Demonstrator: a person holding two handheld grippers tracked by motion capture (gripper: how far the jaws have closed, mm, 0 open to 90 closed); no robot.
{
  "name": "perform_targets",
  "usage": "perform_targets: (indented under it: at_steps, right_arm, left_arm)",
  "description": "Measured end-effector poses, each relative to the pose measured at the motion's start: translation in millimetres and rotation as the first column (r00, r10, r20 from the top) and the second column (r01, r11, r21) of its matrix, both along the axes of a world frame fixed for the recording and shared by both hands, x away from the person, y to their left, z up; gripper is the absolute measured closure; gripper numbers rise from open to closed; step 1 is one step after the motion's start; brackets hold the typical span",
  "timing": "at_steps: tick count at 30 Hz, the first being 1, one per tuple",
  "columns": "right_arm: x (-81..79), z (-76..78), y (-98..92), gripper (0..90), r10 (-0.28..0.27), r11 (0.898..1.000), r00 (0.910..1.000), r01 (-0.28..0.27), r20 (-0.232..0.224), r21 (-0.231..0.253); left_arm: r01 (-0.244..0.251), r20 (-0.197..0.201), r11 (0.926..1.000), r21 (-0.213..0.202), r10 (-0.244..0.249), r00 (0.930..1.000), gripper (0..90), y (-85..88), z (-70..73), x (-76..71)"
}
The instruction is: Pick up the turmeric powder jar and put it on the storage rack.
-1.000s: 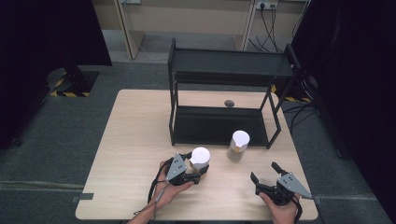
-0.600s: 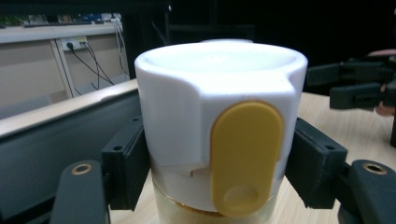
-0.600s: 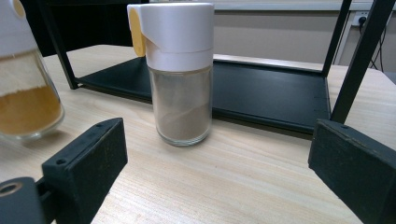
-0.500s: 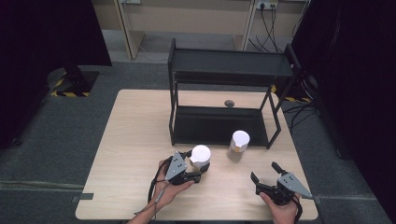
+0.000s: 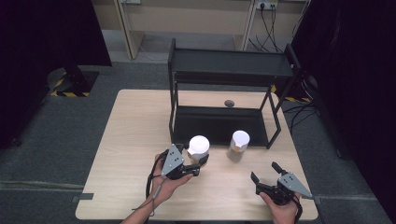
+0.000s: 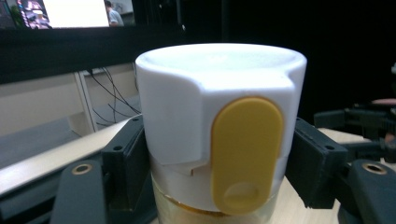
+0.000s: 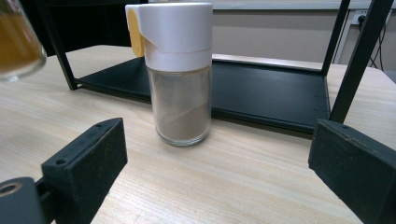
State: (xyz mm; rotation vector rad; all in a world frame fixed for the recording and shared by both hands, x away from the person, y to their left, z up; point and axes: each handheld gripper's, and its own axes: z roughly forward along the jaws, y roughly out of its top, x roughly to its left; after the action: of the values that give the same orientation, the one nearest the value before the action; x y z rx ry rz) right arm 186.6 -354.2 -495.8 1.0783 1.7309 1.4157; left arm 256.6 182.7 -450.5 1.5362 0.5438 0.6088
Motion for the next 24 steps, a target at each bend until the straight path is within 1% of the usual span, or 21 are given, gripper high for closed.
perform_targets:
  at_steps: [1, 2, 6, 10, 15, 19, 24]
  right_arm:
    - [0.0, -0.1, 0.0, 4.7, 0.000, 1.000, 1.0000, 0.000, 0.001, 0.000]
    - [-0.1, -0.2, 0.0, 4.7, 0.000, 1.000, 1.0000, 0.000, 0.001, 0.001]
    - [0.2, 0.1, -0.1, 4.7, -0.001, 1.000, 1.0000, 0.001, -0.001, 0.001]
    - [0.1, 0.1, 0.1, 4.7, -0.002, 1.000, 1.0000, 0.002, -0.001, 0.002]
    - [0.0, 0.0, 0.2, 4.7, -0.003, 1.000, 1.0000, 0.003, -0.001, 0.002]
    - [0.1, 0.1, 0.1, 4.7, -0.003, 1.000, 1.0000, 0.003, -0.002, 0.003]
    - [0.0, 0.1, 0.3, 4.7, -0.004, 1.000, 1.0000, 0.004, -0.002, 0.002]
  left_arm:
    - [-0.006, 0.005, 0.9999, -0.009, 0.006, 1.0000, 30.3, 0.1, 2.4, 0.0]
    - [-0.006, 0.005, 0.9999, -0.009, 0.006, 1.0000, 30.2, 0.1, 2.4, 0.0]
    - [-0.020, 0.025, 0.9994, -0.028, 0.021, 0.9995, 30.2, 1.1, 12.2, 1.0]
    - [-0.034, 0.034, 0.9989, -0.031, 0.035, 0.9988, 30.3, 0.9, 20.9, 1.5]
    - [-0.041, 0.043, 0.9984, -0.040, 0.043, 0.9982, 30.3, 0.6, 26.5, 2.9]
    - [-0.054, 0.053, 0.9975, -0.047, 0.056, 0.9970, 30.3, 0.5, 33.3, 5.3]
    - [-0.068, 0.056, 0.9965, -0.048, 0.071, 0.9959, 30.3, 1.0, 41.8, 8.6]
